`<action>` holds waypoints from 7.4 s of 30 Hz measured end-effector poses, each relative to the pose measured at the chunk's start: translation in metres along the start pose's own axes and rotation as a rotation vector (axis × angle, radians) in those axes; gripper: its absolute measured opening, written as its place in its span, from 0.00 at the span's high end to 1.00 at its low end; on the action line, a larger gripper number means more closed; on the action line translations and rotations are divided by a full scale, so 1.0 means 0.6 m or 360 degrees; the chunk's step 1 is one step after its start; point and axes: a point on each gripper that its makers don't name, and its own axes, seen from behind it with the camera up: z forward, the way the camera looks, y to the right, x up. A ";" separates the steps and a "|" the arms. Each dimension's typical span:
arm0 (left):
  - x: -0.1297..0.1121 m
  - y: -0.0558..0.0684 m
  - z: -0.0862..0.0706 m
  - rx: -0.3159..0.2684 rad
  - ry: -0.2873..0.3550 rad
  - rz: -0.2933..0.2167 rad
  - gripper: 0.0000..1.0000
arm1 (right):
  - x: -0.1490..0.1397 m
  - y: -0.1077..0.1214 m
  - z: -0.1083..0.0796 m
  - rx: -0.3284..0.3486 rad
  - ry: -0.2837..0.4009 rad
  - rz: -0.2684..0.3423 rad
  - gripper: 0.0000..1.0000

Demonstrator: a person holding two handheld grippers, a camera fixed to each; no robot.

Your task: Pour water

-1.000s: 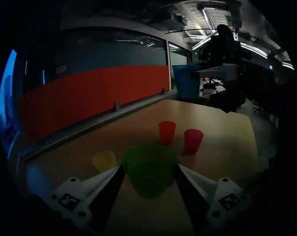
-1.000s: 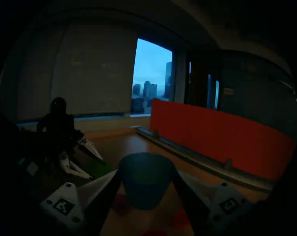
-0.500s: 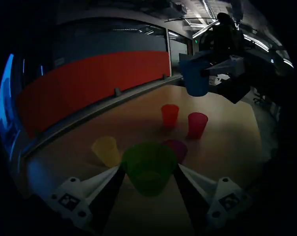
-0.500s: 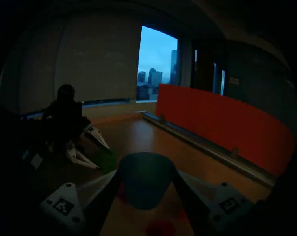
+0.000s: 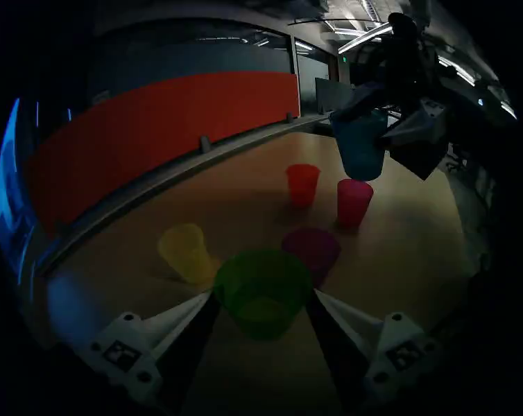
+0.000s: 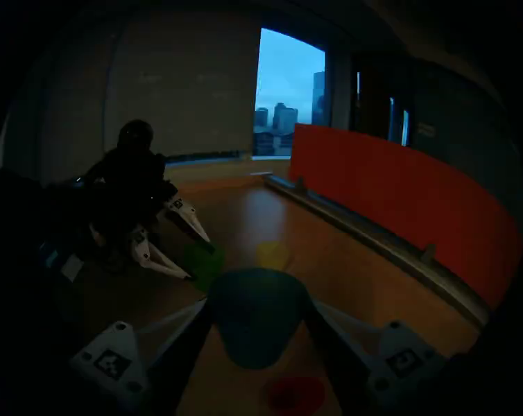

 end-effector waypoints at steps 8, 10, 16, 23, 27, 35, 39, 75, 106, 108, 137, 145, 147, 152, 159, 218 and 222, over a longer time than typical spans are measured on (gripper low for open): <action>-0.012 0.004 0.011 -0.0032 -0.0073 0.0023 0.14 | -0.039 -0.014 0.013 0.0042 -0.0070 -0.0011 0.03; -0.013 0.005 0.014 -0.0038 -0.0089 0.0029 0.14 | -0.051 -0.019 0.018 0.0056 -0.0094 -0.0016 0.03; -0.018 0.003 0.021 -0.0048 -0.0126 0.0040 0.14 | -0.084 -0.026 0.030 0.0085 -0.0156 -0.0028 0.03; -0.025 -0.001 0.033 -0.0052 -0.0158 0.0049 0.14 | -0.114 -0.035 0.039 0.0115 -0.0213 -0.0042 0.03; -0.030 -0.002 0.039 -0.0057 -0.0173 0.0048 0.14 | -0.127 -0.039 0.043 0.0127 -0.0235 -0.0052 0.03; -0.040 -0.010 0.049 -0.0057 -0.0196 0.0045 0.14 | -0.150 -0.050 0.051 0.0156 -0.0259 -0.0044 0.03; -0.048 -0.014 0.054 -0.0054 -0.0215 0.0038 0.14 | -0.158 -0.054 0.056 0.0164 -0.0268 -0.0052 0.03; -0.080 -0.019 0.050 -0.0092 -0.0242 -0.0032 0.13 | -0.183 -0.077 0.068 0.0176 -0.0291 -0.0084 0.02; -0.101 -0.019 0.020 -0.0028 -0.0289 0.0018 0.13 | -0.234 -0.093 0.087 0.0191 -0.0327 -0.0073 0.02; -0.103 -0.017 0.017 -0.0027 -0.0289 0.0015 0.13 | -0.237 -0.094 0.086 0.0191 -0.0329 -0.0070 0.02; -0.112 -0.009 -0.017 0.0004 -0.0311 0.0037 0.13 | -0.264 -0.099 0.043 0.0144 -0.0349 -0.0092 0.01; -0.113 -0.009 -0.032 0.0023 -0.0300 0.0028 0.13 | -0.274 -0.091 0.004 0.0100 -0.0362 -0.0072 0.01; -0.115 -0.008 -0.036 0.0027 -0.0300 0.0024 0.12 | -0.278 -0.089 -0.007 0.0087 -0.0364 -0.0069 0.01; -0.117 -0.005 -0.045 0.0041 -0.0298 0.0023 0.13 | -0.290 -0.082 -0.034 0.0051 -0.0375 -0.0056 0.01; -0.124 -0.006 -0.057 0.0064 -0.0300 -0.0001 0.13 | -0.300 -0.076 -0.058 0.0008 -0.0373 -0.0034 0.01; 0.013 -0.145 -0.209 0.0940 0.0484 -0.0483 0.12 | -0.117 0.179 -0.232 -0.1159 0.0250 0.0261 0.00; 0.046 -0.145 -0.217 0.0976 0.0585 -0.0492 0.12 | -0.087 0.191 -0.236 -0.1217 0.0334 0.0251 0.00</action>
